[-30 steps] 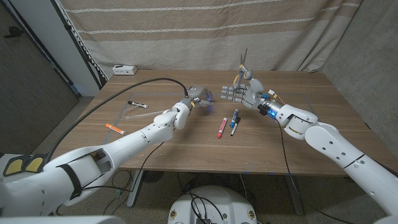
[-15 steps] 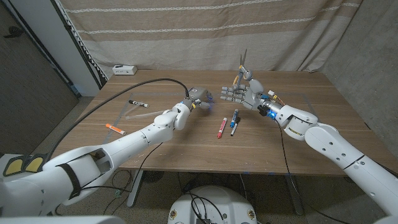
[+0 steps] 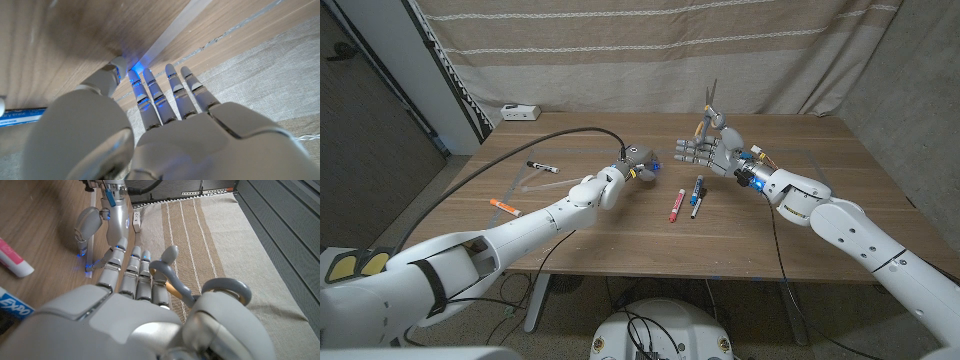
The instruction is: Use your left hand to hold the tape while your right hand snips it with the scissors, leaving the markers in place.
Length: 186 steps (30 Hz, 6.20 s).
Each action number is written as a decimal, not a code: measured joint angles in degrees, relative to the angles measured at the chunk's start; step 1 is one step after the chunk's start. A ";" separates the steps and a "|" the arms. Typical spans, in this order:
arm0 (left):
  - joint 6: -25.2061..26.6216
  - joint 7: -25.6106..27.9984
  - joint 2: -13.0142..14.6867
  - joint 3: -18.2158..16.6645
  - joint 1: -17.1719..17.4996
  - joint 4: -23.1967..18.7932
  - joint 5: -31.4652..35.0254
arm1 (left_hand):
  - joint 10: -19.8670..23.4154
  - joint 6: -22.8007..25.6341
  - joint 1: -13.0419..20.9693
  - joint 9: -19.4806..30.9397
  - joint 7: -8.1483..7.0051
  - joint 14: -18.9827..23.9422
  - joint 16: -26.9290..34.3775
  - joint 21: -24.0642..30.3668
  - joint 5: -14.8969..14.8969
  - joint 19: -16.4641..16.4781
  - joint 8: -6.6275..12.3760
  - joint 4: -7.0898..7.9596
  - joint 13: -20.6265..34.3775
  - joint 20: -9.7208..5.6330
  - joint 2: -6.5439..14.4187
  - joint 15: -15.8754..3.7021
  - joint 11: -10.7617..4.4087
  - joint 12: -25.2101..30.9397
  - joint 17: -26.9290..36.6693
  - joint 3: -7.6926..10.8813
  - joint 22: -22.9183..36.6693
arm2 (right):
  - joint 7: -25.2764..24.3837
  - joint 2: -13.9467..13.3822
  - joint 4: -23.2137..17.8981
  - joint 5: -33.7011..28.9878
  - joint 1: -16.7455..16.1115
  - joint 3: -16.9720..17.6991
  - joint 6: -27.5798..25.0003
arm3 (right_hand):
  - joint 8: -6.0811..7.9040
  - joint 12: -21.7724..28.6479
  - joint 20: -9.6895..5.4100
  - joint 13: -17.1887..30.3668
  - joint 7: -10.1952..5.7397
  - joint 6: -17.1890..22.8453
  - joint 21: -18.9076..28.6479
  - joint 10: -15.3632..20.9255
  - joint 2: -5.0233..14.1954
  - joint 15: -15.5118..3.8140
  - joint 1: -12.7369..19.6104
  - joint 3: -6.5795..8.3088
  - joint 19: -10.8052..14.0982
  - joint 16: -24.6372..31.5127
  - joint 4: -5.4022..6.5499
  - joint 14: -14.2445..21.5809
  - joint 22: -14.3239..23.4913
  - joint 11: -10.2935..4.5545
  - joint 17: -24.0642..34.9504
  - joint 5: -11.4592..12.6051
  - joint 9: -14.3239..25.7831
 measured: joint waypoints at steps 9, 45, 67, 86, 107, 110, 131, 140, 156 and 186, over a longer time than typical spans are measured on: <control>1.04 -1.23 -0.15 0.08 0.05 -0.22 0.51 | 1.72 0.70 -0.30 -0.18 0.22 6.46 0.66 1.31 0.00 3.35 0.11 0.07 -1.26 3.28 0.30 -0.44 0.21 -0.60 -1.03 -0.88 -0.18 | 0.00 -0.06 -0.20 0.00 -0.14 -0.01 0.00 | -0.01 0.00 -0.01 0.00 0.00 0.00 0.00 0.00 0.00 0.00 0.00 0.00 -0.01 0.00 0.00 0.00 0.00 0.00 0.00 0.00 -0.27; 3.01 -0.91 -0.71 0.03 1.33 -0.56 0.12 | 26.31 20.52 18.49 -0.13 3.30 39.87 3.97 3.87 -1.73 12.27 3.12 0.15 6.10 -3.93 2.18 -10.56 0.68 11.55 1.79 -4.97 0.43 | -0.49 -0.33 -0.80 0.29 -0.43 0.28 0.08 | 0.23 0.00 -0.31 0.00 0.00 0.00 -1.49 0.00 0.00 0.50 0.00 -0.23 0.91 0.00 -0.23 -0.93 0.30 0.00 0.01 0.00 -0.51; -0.10 4.34 -1.50 -3.38 3.64 -0.31 -7.22 | 23.33 18.83 22.69 2.39 5.52 42.38 2.48 5.17 -1.47 10.51 2.98 1.18 8.64 -3.59 5.45 -9.83 1.03 11.98 1.21 -7.66 1.31 | -0.30 -0.50 -0.75 0.47 -0.81 0.54 0.12 | 0.19 0.00 0.00 0.00 0.00 0.00 -1.92 0.00 0.23 0.50 0.22 -0.23 1.21 0.00 -0.23 -0.92 0.28 0.00 0.02 0.00 -0.39; -3.26 4.42 -1.91 -9.71 6.18 -3.08 -20.17 | 23.13 17.08 24.09 5.26 7.65 42.17 1.76 5.77 -1.11 8.67 4.31 0.95 8.31 -3.60 6.12 -10.03 1.24 11.27 1.22 -9.96 1.15 | -0.18 -0.17 -0.48 0.37 -0.70 0.31 0.27 | 0.15 0.00 -0.21 0.00 0.00 0.00 -2.38 0.00 0.22 0.49 0.22 -0.47 1.42 0.00 -0.47 -0.92 0.28 0.00 0.02 0.00 -0.53; -6.39 4.73 -1.61 -13.56 7.61 -6.27 -28.44 | 23.02 16.25 24.90 6.29 7.49 42.17 1.09 5.77 -0.84 8.46 5.16 0.95 8.34 -3.38 6.33 -10.04 1.34 10.86 1.22 -10.91 1.16 | -0.31 0.15 -0.39 0.09 -0.57 0.05 0.63 | 0.22 0.00 -0.21 0.00 0.00 0.00 -2.81 0.00 0.22 0.49 0.22 -0.47 1.41 0.00 -0.47 -0.92 0.28 0.00 0.02 0.00 -0.53; -6.92 5.58 -1.82 -14.68 8.30 -6.89 -29.35 | 23.02 16.25 24.90 6.31 7.49 42.16 1.08 5.77 -0.84 8.36 5.16 0.95 8.36 -3.29 6.33 -10.04 1.34 10.85 1.22 -10.91 1.16 | -0.16 0.15 -0.34 0.05 -0.52 0.03 0.63 | 0.22 0.00 -0.21 0.00 0.00 0.00 -2.82 0.00 0.22 0.49 0.22 -0.47 1.41 0.00 -0.47 -0.92 0.28 0.00 0.02 0.00 -0.53; -12.15 9.03 -3.56 -17.44 7.92 -6.14 -33.95 | 22.93 16.26 25.52 7.04 7.47 42.16 1.03 5.99 -0.89 8.37 5.59 1.13 8.60 -3.29 6.35 -10.04 1.44 10.65 1.22 -11.56 0.89 | 0.98 0.21 0.40 -0.24 -0.46 0.14 1.40 | 0.23 0.00 -0.12 0.00 0.00 0.00 -2.82 0.00 0.22 0.49 0.22 -0.47 1.93 0.00 -0.47 -0.91 0.27 0.00 0.02 0.00 -0.81; -15.53 9.24 -4.72 -18.20 6.15 -3.98 -35.33 | 22.92 16.27 25.52 7.10 7.46 42.16 0.91 5.99 -0.90 8.26 6.00 1.12 8.63 -3.40 6.35 -10.04 1.44 10.64 1.22 -11.56 0.90 | 2.02 0.24 0.92 -0.40 -0.45 0.16 1.85 | -0.89 0.00 -0.12 0.00 -0.21 -0.21 -3.25 -0.34 0.45 0.81 -0.01 -0.47 1.93 0.00 -0.47 -1.24 0.27 0.31 0.02 0.00 -2.80; -19.94 7.38 -6.33 -19.31 3.81 -1.46 -38.70 | 22.59 16.27 25.95 7.63 7.46 42.16 0.98 6.21 -0.63 8.27 6.03 1.34 8.92 -3.40 6.78 -10.04 1.16 10.60 1.22 -12.25 0.90 | 2.97 0.20 1.13 -0.58 -1.31 0.17 2.58 | -2.73 0.00 -0.12 0.00 -0.21 -0.21 -3.25 -0.88 0.45 1.11 -0.01 -0.62 1.92 0.00 -0.62 -1.54 0.27 0.18 0.02 0.00 -5.34; -23.12 4.98 -8.49 -21.21 1.99 1.75 -44.96 | 22.41 16.04 26.19 8.17 7.68 42.15 0.91 6.21 -0.67 7.86 6.49 1.42 9.41 -3.40 7.01 -10.04 1.35 10.41 1.22 -12.66 0.91 | 1.86 -0.38 0.45 -1.12 -2.92 0.63 3.07 | -5.12 0.00 -0.12 0.00 -0.21 -0.21 -3.55 -1.34 0.45 1.10 -0.01 -0.71 1.92 0.00 -0.71 -1.53 0.27 0.10 0.02 0.00 -8.94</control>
